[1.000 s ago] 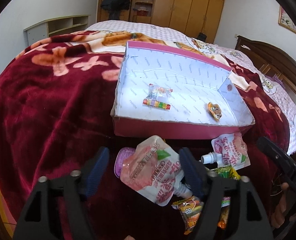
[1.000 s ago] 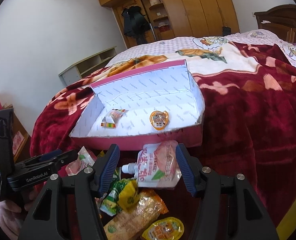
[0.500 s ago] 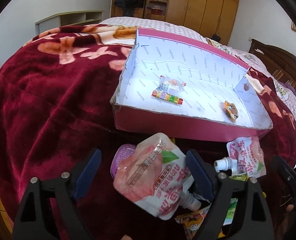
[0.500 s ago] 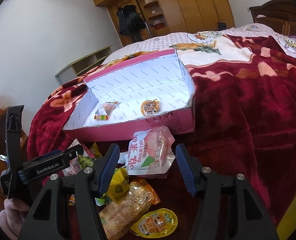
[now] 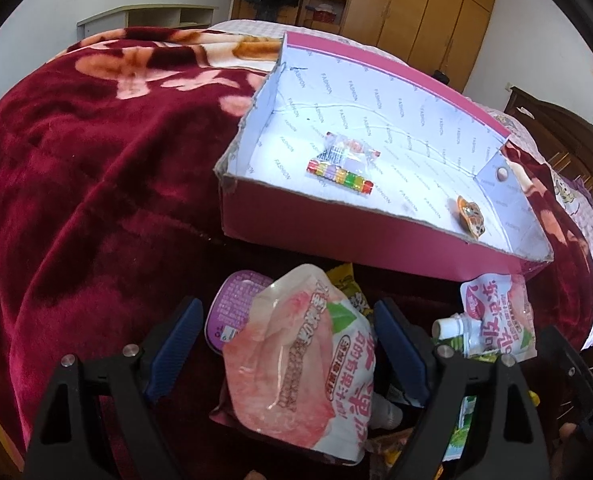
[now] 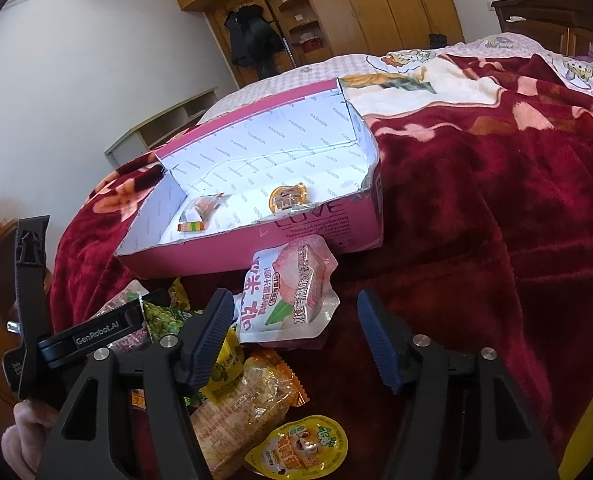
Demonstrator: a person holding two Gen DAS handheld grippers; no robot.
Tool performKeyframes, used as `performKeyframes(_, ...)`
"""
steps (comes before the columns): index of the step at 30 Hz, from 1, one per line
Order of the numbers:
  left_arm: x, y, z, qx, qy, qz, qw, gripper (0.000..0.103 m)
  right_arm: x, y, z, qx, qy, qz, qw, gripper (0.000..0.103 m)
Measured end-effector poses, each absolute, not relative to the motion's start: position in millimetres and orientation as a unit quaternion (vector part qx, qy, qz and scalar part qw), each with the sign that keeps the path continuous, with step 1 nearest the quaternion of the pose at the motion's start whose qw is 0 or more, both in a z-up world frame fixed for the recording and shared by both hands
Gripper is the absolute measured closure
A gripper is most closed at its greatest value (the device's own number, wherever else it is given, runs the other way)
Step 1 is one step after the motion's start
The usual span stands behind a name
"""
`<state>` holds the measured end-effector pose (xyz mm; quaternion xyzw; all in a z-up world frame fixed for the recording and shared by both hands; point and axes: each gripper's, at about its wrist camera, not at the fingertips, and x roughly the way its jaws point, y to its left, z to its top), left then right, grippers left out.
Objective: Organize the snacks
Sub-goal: 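Grasp the pink drink pouch with the left tool while the right tool grasps another pouch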
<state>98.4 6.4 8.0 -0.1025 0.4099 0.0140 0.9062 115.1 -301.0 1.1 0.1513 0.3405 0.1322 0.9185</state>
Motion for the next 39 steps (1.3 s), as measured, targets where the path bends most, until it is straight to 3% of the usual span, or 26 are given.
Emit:
performKeyframes(10,83,19,2,-0.126,0.402,-0.002,0.907,0.014,117,-299,-3,0.145,0.349,0.127,0.917,0.037)
performKeyframes(12,81,20,1,-0.116,0.409,-0.015,0.905,0.024,119,-298,-4,0.144,0.35,0.126,0.917,0.037)
performKeyframes(17,71,17,-2,-0.077,0.41,-0.039,0.908,0.032,123,-292,-5,0.14,0.357,0.125,0.915,0.037)
performKeyframes(22,63,24,-2,-0.075,0.41,-0.064,0.907,0.03,129,-284,-5,0.127,0.362,0.124,0.915,0.034)
performKeyframes(24,61,25,-3,-0.074,0.412,-0.066,0.906,0.029,131,-281,-5,0.126,0.363,0.122,0.915,0.026)
performKeyframes(39,56,27,-12,-0.071,0.409,-0.083,0.906,0.02,158,-268,-19,0.111,0.385,0.108,0.91,0.026)
